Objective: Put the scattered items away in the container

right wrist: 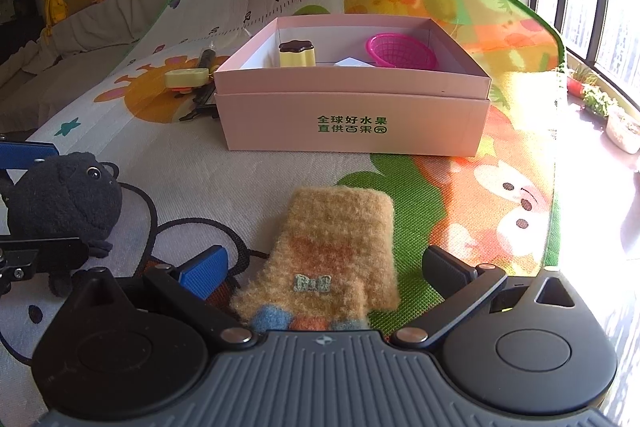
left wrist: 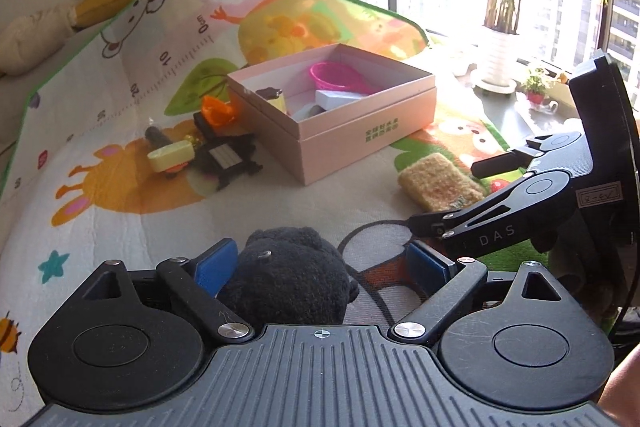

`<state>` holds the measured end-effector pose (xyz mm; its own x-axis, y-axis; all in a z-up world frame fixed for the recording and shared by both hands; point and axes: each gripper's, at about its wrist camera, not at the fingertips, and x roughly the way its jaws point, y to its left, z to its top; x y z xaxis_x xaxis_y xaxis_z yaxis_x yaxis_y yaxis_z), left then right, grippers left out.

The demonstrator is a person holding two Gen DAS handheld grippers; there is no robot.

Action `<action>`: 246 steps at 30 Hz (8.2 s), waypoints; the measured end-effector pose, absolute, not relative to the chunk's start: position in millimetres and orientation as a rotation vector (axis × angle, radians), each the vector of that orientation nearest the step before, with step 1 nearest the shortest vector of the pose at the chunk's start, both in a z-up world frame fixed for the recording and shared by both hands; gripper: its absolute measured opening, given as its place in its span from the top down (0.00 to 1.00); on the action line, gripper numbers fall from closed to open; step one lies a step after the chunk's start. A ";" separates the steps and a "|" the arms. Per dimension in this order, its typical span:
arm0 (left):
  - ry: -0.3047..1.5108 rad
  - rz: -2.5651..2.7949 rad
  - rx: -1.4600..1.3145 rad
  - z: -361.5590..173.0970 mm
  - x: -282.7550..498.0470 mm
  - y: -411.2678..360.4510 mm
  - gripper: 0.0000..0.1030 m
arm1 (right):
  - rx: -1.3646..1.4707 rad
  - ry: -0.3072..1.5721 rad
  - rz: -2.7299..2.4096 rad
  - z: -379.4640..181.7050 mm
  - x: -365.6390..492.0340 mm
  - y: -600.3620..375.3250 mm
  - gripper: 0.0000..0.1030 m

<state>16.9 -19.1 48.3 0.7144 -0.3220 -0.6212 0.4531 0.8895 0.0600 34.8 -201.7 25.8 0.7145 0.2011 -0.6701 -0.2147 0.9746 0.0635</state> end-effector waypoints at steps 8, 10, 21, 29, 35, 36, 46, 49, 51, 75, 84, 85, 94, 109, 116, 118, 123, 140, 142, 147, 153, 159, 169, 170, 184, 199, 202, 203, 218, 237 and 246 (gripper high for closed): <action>0.617 -0.390 0.187 56.1 -0.2 8.2 0.02 | -0.079 0.748 0.253 27.8 39.5 -192.4 0.18; 0.640 -0.381 0.209 51.1 -2.8 13.5 0.02 | -0.092 0.743 0.283 30.7 36.2 -188.6 0.31; 0.715 -0.393 0.085 18.9 14.1 8.3 0.01 | -0.078 0.761 0.320 38.2 19.0 -192.7 0.46; 0.604 -0.509 0.075 35.1 -16.7 8.9 0.01 | -0.112 0.736 0.309 35.1 9.8 -196.2 0.45; 0.627 -0.409 0.173 17.8 -1.1 -6.4 0.01 | -0.106 0.732 0.311 35.1 10.9 -196.9 0.43; 0.627 -0.400 0.179 14.9 3.4 -8.5 0.01 | -0.106 0.733 0.311 35.2 10.7 -197.0 0.43; 0.638 -0.379 0.205 13.4 10.9 -18.2 0.26 | -0.058 0.757 0.337 48.9 4.8 -213.7 0.54; 0.636 -0.411 0.221 19.2 4.8 -24.9 0.27 | -0.018 0.797 0.356 51.1 5.2 -223.5 0.56; 0.625 -0.433 0.221 26.5 3.6 -31.7 0.26 | 0.007 0.814 0.365 53.3 5.4 -230.3 0.58; 0.602 -0.506 0.095 77.5 48.4 -45.2 0.26 | -0.125 0.746 0.321 35.5 9.2 -215.6 0.49; 0.575 -0.533 -0.055 104.8 100.3 -38.2 0.26 | 0.084 0.763 0.327 71.2 32.0 -262.7 0.75; 0.552 -0.538 -0.053 111.5 106.2 -40.4 0.26 | 0.109 0.758 0.327 76.6 33.9 -268.7 0.75; 0.464 -0.585 -0.169 133.2 189.4 -56.7 0.24 | 0.176 0.641 0.268 126.1 54.0 -297.3 0.74; 0.496 -0.552 0.058 50.3 132.4 -26.0 0.02 | 0.196 0.696 0.276 137.9 166.8 -280.4 0.74; 0.542 -0.486 -0.012 32.1 107.5 7.9 0.00 | 0.203 0.729 0.297 135.2 238.0 -242.9 0.51; 0.547 -0.469 -0.042 29.8 106.2 17.6 0.00 | 0.188 0.722 0.283 138.2 240.9 -239.0 0.49; 0.579 -0.370 -0.072 20.2 109.1 35.4 0.00 | 0.158 0.723 0.260 141.9 232.2 -238.6 0.44; 0.616 -0.131 -0.165 9.8 78.8 104.7 0.00 | -0.053 0.905 0.477 108.6 251.9 -45.9 0.25; 0.606 -0.134 -0.164 11.1 73.2 106.9 0.00 | -0.084 0.933 0.435 91.3 258.8 -19.5 0.25; 0.596 -0.144 -0.160 13.5 63.3 109.3 0.00 | -0.183 0.931 0.355 59.0 267.4 17.5 0.33; 0.598 -0.144 -0.156 13.2 56.4 110.1 0.00 | -0.115 0.957 0.469 79.8 244.8 6.6 0.46; 0.590 -0.243 -0.098 18.0 46.2 96.4 0.00 | 0.102 1.024 0.767 131.6 188.9 -33.1 0.46; 0.620 -0.303 -0.004 18.7 52.1 61.8 0.00 | -0.001 0.914 0.673 116.1 96.4 -129.5 0.30; 0.617 -0.287 -0.014 20.6 58.6 60.3 0.00 | 0.002 0.885 0.648 115.6 90.5 -138.6 0.27; 0.662 -0.239 0.142 9.9 186.0 -7.1 0.00 | 0.080 0.756 0.394 32.9 50.8 -200.5 0.17; 0.665 -0.228 0.173 -3.6 195.3 11.6 0.49 | 0.140 0.727 0.387 28.2 49.5 -204.6 0.06; 0.665 -0.137 0.165 -3.7 194.5 34.0 0.47 | 0.122 0.727 0.374 27.6 49.4 -201.6 0.05; 0.665 -0.121 0.160 -3.4 194.1 41.3 0.47 | 0.113 0.727 0.371 27.2 49.3 -200.2 0.05; 0.704 -0.250 0.125 -11.6 256.4 38.1 0.12 | 0.066 0.737 0.350 25.6 49.1 -192.3 0.00; 0.720 -0.331 0.080 13.9 74.5 44.5 0.26 | 0.072 0.732 0.350 25.7 49.0 -193.3 0.00; 0.701 -0.345 0.084 9.5 23.0 36.8 0.25 | 0.059 0.744 0.356 29.2 48.1 -190.5 0.00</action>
